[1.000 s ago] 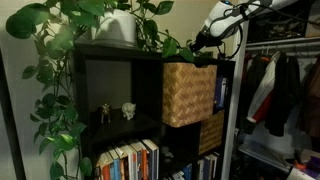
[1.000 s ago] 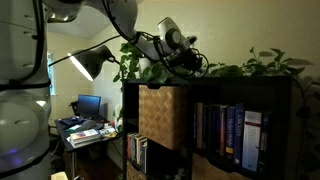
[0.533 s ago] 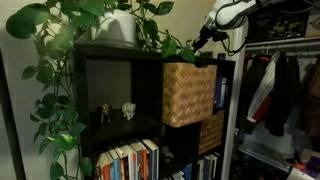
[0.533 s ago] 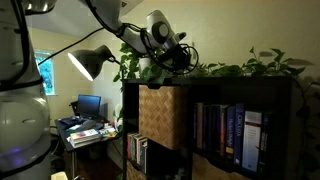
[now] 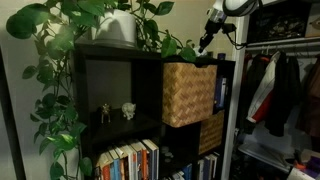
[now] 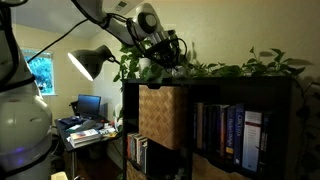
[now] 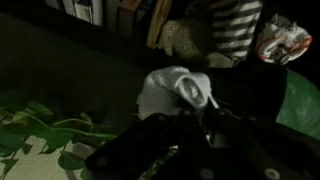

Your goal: Put the three pairs of socks in the basket in the shelf

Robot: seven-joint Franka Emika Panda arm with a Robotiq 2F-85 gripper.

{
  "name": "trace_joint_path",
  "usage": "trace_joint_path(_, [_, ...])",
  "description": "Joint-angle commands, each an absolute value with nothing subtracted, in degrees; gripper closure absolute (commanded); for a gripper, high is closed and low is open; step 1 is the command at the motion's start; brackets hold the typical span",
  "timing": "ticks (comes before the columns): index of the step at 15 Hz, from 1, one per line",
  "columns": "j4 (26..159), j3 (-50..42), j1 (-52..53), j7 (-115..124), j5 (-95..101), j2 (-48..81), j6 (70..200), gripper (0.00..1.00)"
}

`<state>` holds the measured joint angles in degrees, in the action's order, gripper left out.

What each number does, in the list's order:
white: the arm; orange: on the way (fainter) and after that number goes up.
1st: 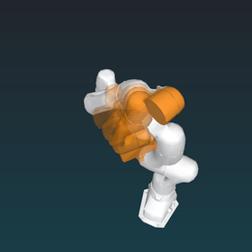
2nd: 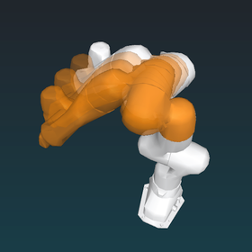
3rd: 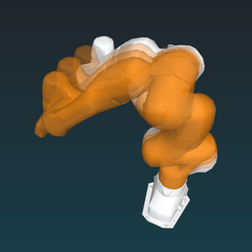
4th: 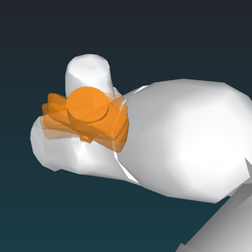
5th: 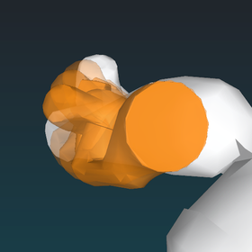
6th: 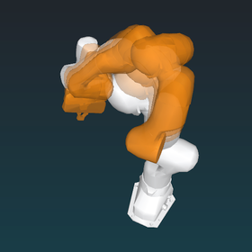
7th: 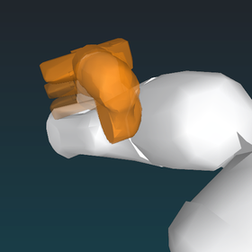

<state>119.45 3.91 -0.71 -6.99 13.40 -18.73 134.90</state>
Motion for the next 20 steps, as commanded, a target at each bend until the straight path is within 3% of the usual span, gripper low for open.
trace_joint_path(1, [122.6, 3.1, 2.0, -10.2, 10.8, -22.6, 128.7, 0.93])
trace_joint_path(10, [129.8, 3.3, 2.2, -8.1, 11.5, -22.4, 132.9, 0.93])
trace_joint_path(11, [129.9, 3.6, 1.9, -7.6, 12.1, -22.2, 133.6, 0.63])
trace_joint_path(13, [129.8, 3.7, 1.9, -7.9, 12.5, -22.0, 134.2, 0.56])
trace_joint_path(20, [125.7, 4.3, 2.1, -8.9, 14.7, -22.1, 131.8, 0.12])
